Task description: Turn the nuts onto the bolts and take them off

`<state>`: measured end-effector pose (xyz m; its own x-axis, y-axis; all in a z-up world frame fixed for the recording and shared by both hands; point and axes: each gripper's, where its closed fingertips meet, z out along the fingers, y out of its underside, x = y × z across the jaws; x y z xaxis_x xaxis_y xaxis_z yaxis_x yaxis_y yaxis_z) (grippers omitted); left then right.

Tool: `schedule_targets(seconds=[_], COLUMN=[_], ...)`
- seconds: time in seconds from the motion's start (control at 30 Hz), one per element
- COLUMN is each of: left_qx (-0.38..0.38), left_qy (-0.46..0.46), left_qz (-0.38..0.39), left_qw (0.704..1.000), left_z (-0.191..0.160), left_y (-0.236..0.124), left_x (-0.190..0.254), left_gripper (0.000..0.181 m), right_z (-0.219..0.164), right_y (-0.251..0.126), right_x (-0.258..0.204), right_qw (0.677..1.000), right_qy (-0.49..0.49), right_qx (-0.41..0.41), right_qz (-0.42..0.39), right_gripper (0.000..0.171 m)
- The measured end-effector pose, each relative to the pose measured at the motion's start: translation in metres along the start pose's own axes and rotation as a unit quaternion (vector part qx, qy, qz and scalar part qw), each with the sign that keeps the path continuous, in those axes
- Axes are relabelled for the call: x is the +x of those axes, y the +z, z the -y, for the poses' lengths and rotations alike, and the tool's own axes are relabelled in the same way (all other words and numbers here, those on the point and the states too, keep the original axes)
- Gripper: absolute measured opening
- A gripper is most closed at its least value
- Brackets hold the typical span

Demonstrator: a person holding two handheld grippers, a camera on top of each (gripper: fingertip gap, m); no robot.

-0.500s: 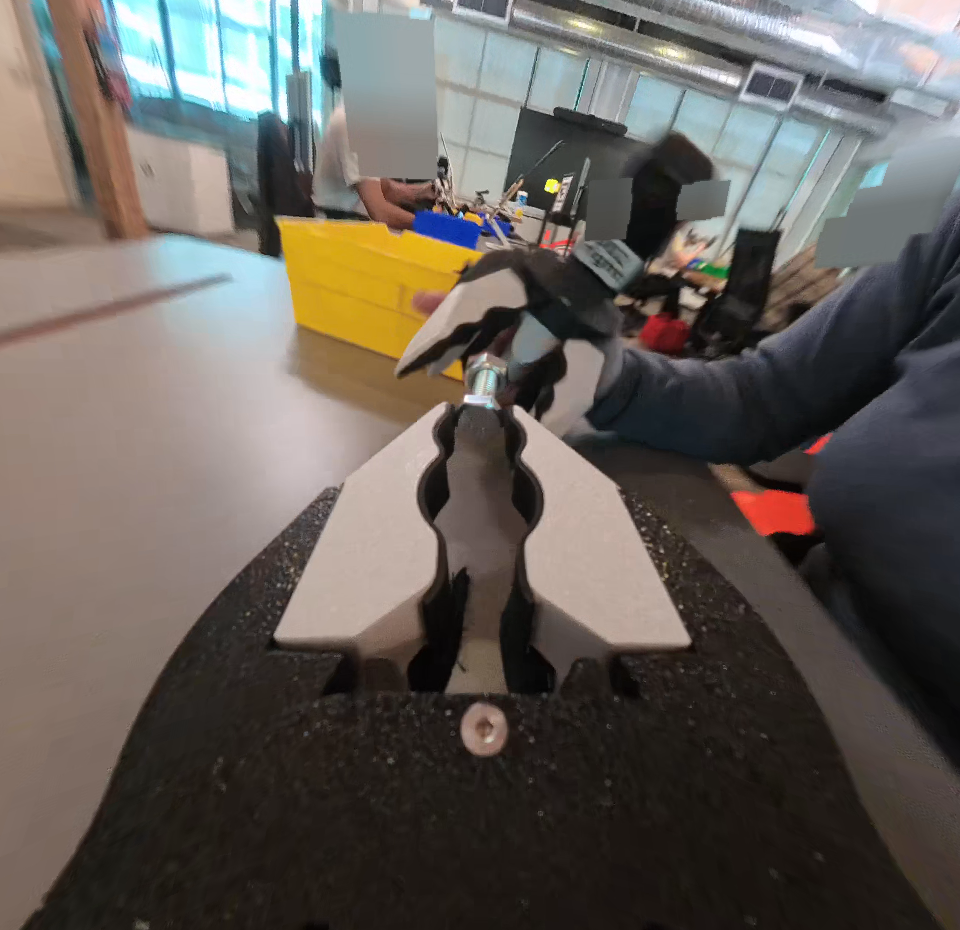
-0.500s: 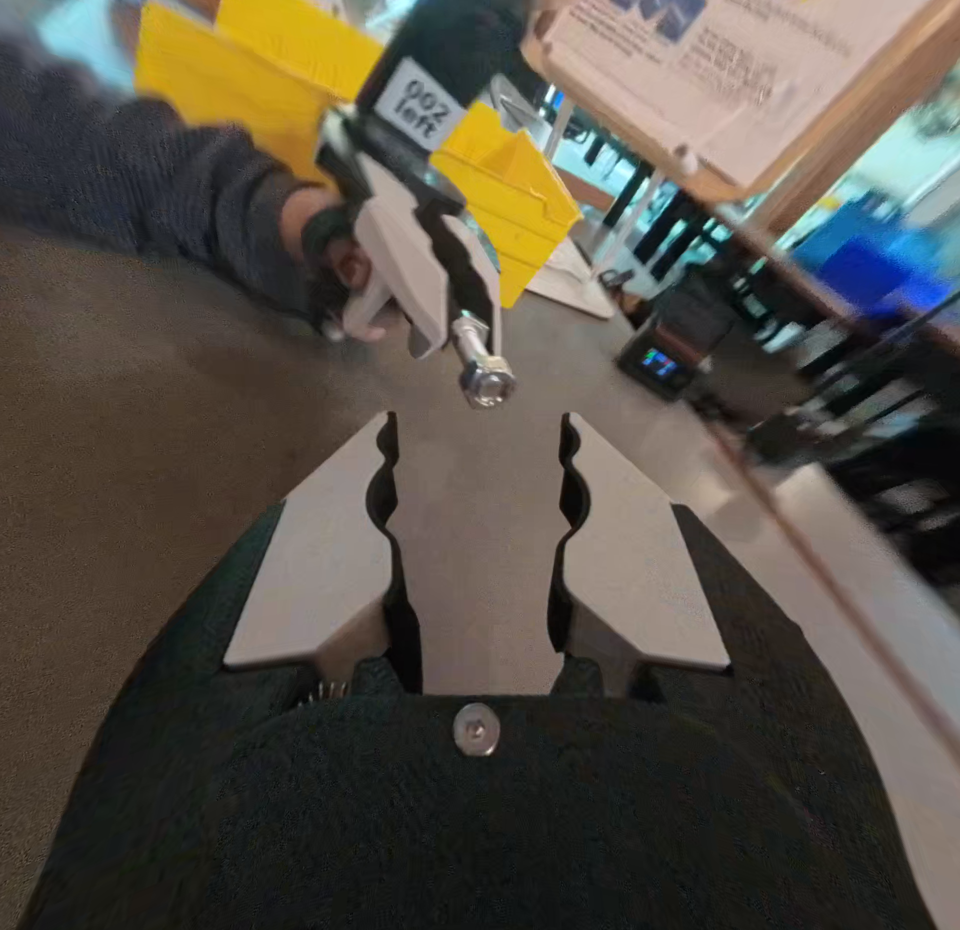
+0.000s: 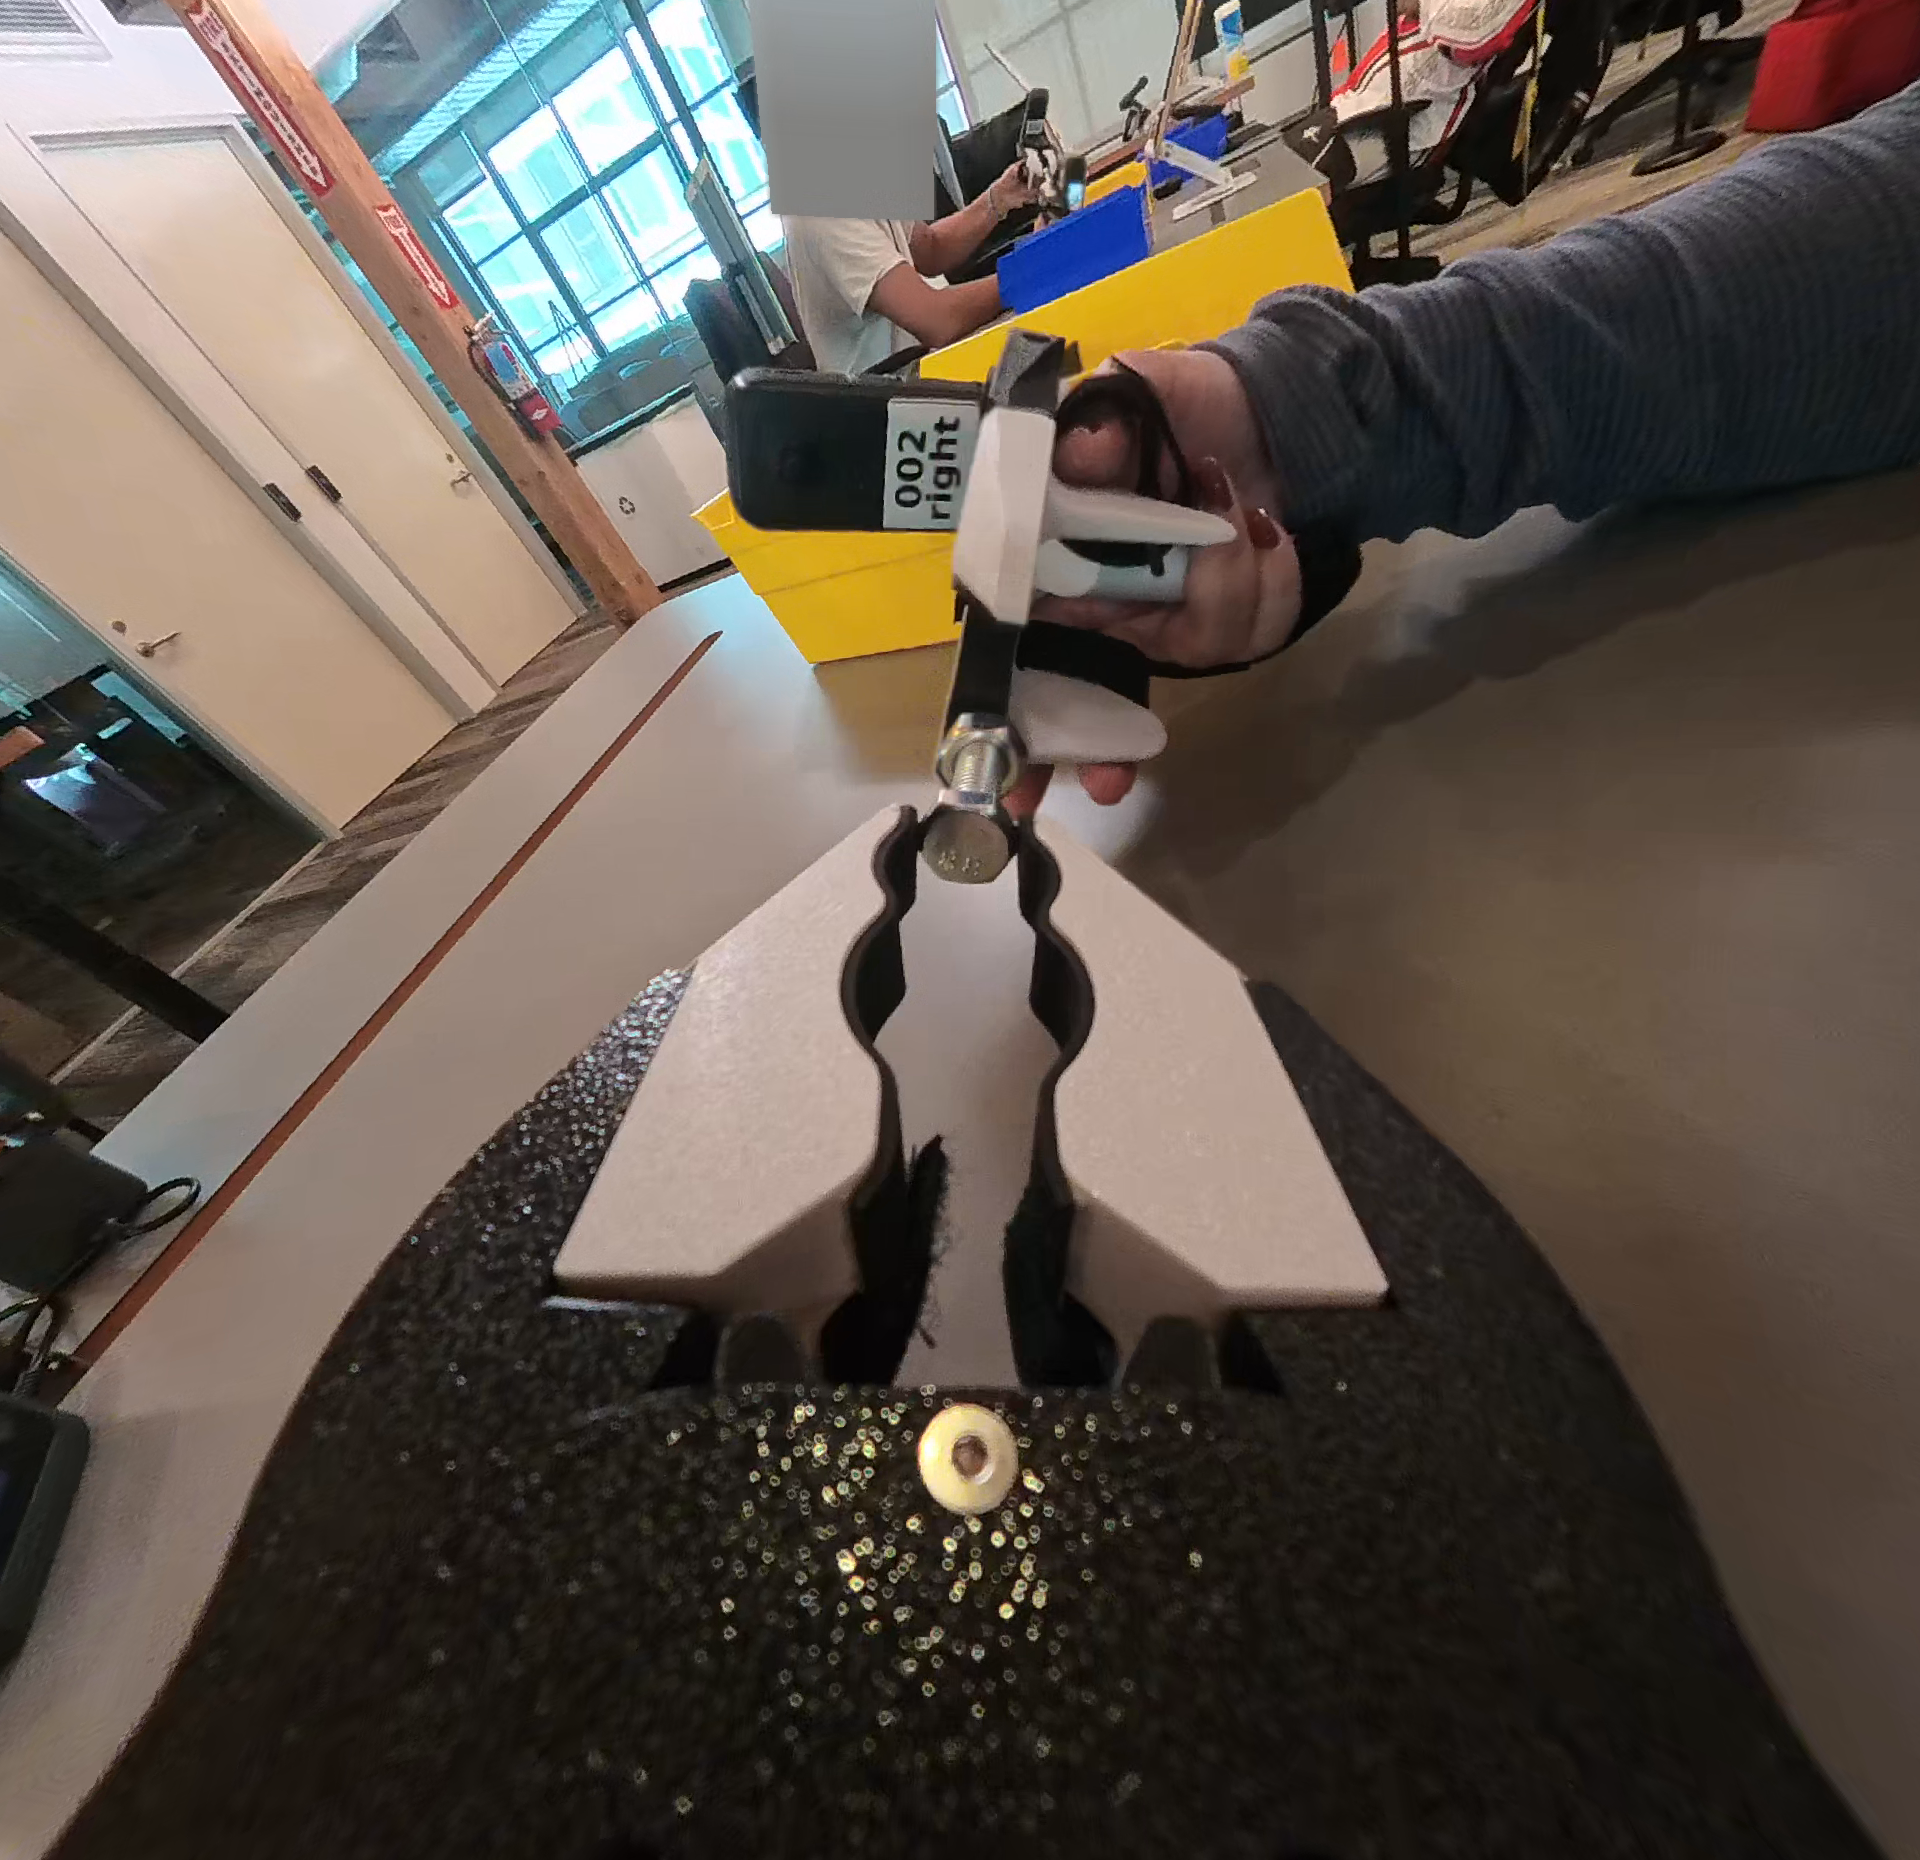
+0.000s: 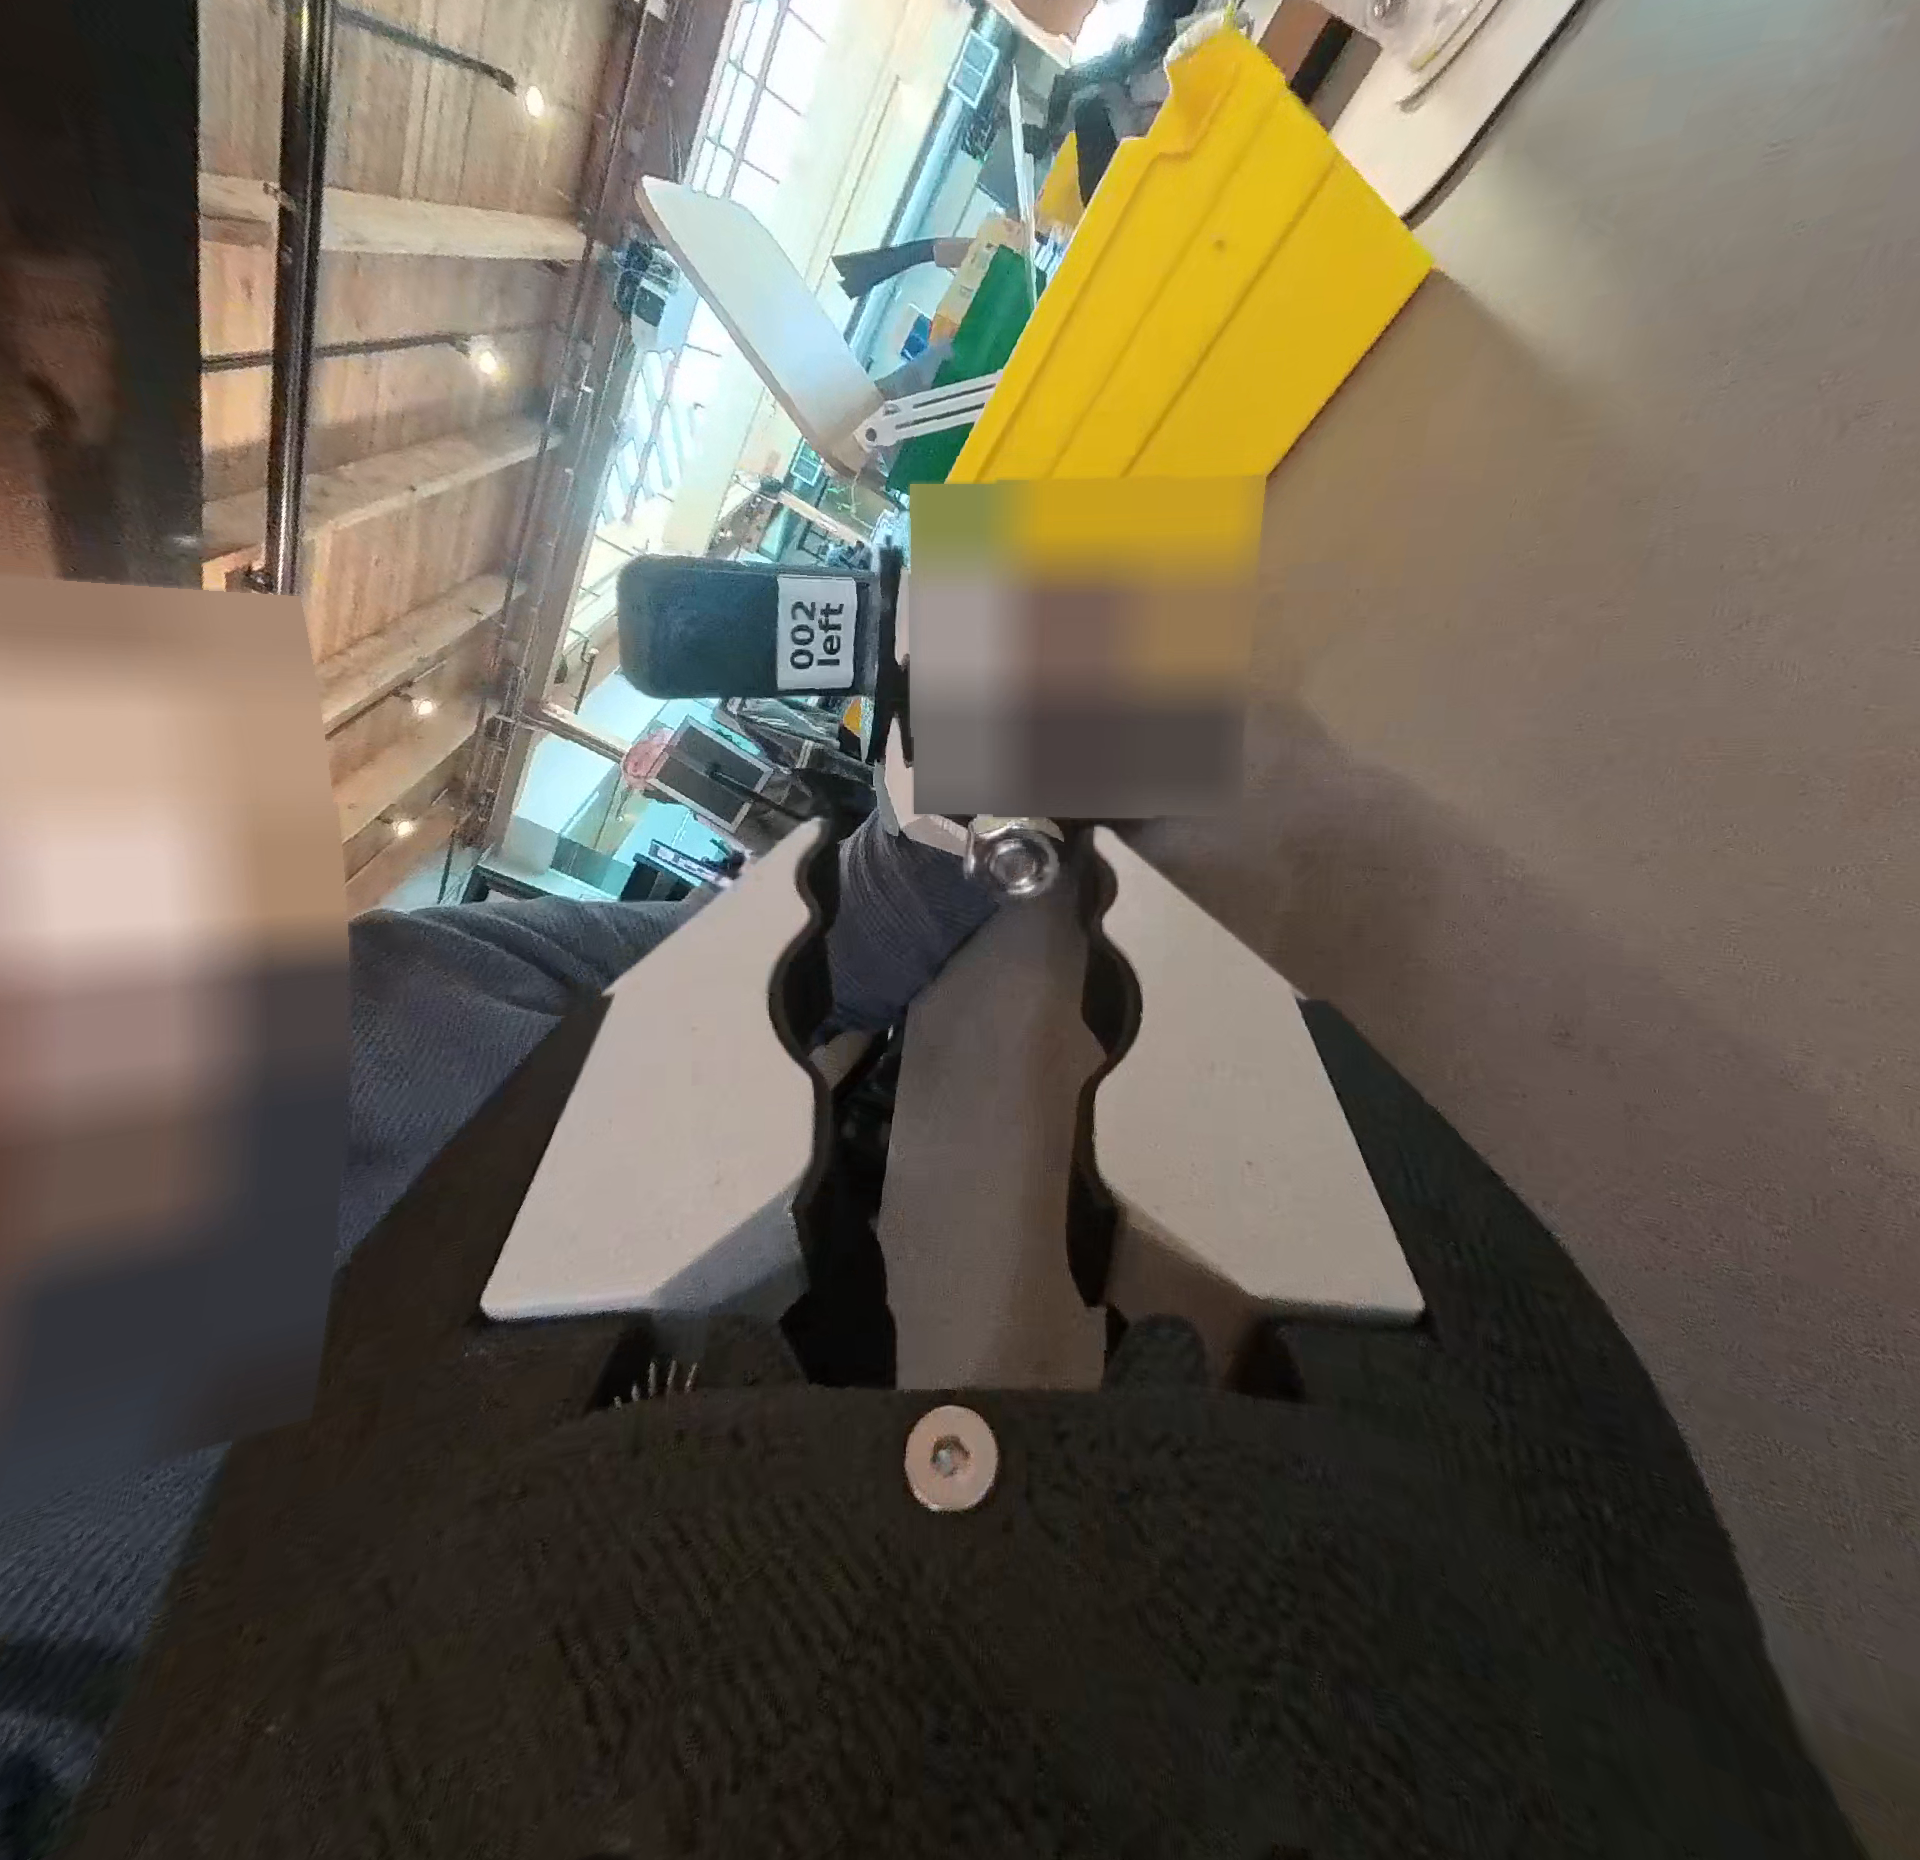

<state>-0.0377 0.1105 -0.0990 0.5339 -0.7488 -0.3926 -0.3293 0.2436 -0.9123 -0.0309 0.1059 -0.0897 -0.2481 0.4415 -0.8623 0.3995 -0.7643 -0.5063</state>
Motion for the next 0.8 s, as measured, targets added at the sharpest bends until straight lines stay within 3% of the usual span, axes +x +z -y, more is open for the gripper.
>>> schedule_targets(seconds=[0.13,0.23,0.3,0.4,0.47,0.53,0.57,0.63,0.77,0.8], left_qx=[0.000,0.008,0.010,0.011,0.004,0.004,0.007,0.003,0.030,0.039], left_qy=[0.002,-0.002,-0.018,-0.087,-0.149,-0.190,-0.214,-0.268,-0.424,-0.459], left_qz=[-0.002,-0.005,-0.009,-0.040,-0.075,-0.095,-0.102,-0.102,-0.145,-0.161], left_qw=[1.000,1.000,1.000,0.995,0.986,0.977,0.971,0.958,0.894,0.873], left_z=[0.000,0.002,0.003,0.004,0.002,0.002,0.003,0.002,0.001,0.002], left_y=[0.000,0.001,0.000,-0.001,-0.001,-0.001,-0.002,-0.001,-0.008,-0.009], left_x=[0.001,0.002,0.002,0.003,0.007,0.009,0.008,0.003,-0.005,-0.005], left_gripper=[0.017,0.017,0.017,0.017,0.017,0.017,0.017,0.017,0.016,0.016], right_z=[-0.002,-0.004,-0.004,-0.003,-0.007,-0.009,-0.009,-0.002,0.011,0.011], right_y=[0.002,0.001,0.000,0.001,0.002,0.002,0.001,0.001,0.007,0.008], right_x=[0.002,0.003,0.002,0.003,0.006,0.006,0.007,0.015,0.014,0.012], right_qw=[1.000,1.000,1.000,0.989,0.951,0.875,0.815,0.647,0.247,0.199], right_qy=[0.005,0.003,-0.020,-0.141,-0.294,-0.458,-0.545,-0.708,-0.885,-0.894], right_qx=[-0.003,-0.008,-0.010,-0.024,-0.043,-0.060,-0.071,-0.095,-0.134,-0.138], right_qz=[-0.001,-0.001,-0.005,-0.038,-0.092,-0.148,-0.182,-0.268,-0.371,-0.377], right_gripper=[0.036,0.017,0.016,0.016,0.016,0.016,0.016,0.017,0.017,0.017])
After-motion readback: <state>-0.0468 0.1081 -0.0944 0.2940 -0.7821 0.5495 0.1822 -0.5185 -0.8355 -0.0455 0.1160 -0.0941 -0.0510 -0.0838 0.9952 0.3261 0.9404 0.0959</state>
